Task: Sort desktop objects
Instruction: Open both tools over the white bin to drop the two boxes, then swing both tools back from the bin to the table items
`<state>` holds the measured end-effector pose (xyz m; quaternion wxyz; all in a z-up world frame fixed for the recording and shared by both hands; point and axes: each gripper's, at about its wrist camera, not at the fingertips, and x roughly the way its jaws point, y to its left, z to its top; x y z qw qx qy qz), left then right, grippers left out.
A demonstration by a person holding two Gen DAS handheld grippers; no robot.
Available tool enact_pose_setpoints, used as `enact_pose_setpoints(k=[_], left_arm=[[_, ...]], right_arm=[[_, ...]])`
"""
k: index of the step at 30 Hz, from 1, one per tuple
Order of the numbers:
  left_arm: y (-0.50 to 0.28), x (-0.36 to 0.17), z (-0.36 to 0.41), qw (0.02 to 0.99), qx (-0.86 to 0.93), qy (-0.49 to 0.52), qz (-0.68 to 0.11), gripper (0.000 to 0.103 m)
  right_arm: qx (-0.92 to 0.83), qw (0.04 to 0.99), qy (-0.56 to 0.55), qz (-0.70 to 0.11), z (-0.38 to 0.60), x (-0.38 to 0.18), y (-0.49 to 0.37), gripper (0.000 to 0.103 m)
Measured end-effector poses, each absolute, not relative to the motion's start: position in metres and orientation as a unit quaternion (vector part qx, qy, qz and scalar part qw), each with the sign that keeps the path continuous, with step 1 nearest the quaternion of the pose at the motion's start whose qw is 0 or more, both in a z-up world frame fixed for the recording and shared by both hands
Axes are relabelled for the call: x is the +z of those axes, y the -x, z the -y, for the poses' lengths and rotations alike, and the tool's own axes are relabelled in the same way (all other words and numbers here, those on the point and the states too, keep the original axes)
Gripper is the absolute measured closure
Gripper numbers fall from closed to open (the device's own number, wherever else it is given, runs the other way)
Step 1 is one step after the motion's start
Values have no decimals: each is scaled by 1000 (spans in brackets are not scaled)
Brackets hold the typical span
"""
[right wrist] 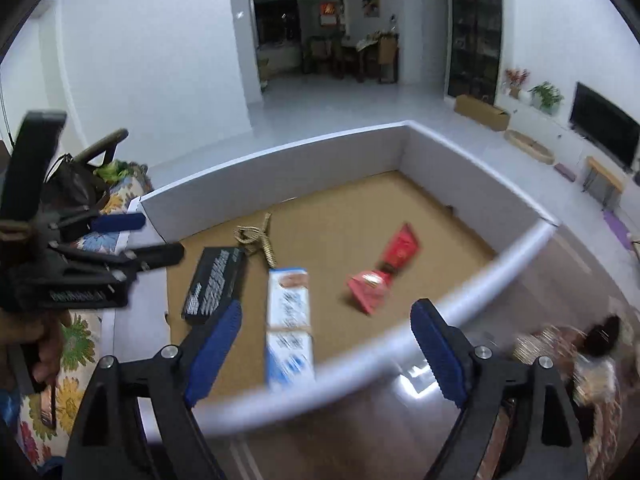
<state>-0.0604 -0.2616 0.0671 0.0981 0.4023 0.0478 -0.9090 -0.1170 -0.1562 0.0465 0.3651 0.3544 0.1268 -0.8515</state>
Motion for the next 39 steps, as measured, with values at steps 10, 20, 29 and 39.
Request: enact_pose_setpoints(k=[10, 20, 29, 39], left_arm=[[41, 46, 57, -66, -912, -405, -1, 0], [89, -78, -33, -67, -861, -499, 74, 0], [97, -82, -37, -78, -872, -480, 46, 0], [95, -82, -37, -84, -880, -465, 44, 0]], right_arm=[[-923, 160, -331, -118, -57, 16, 44, 4], [-906, 14, -419, -66, -167, -52, 33, 2], [-897, 16, -436, -69, -168, -76, 38, 2], [-889, 20, -458, -19, -182, -83, 44, 0]])
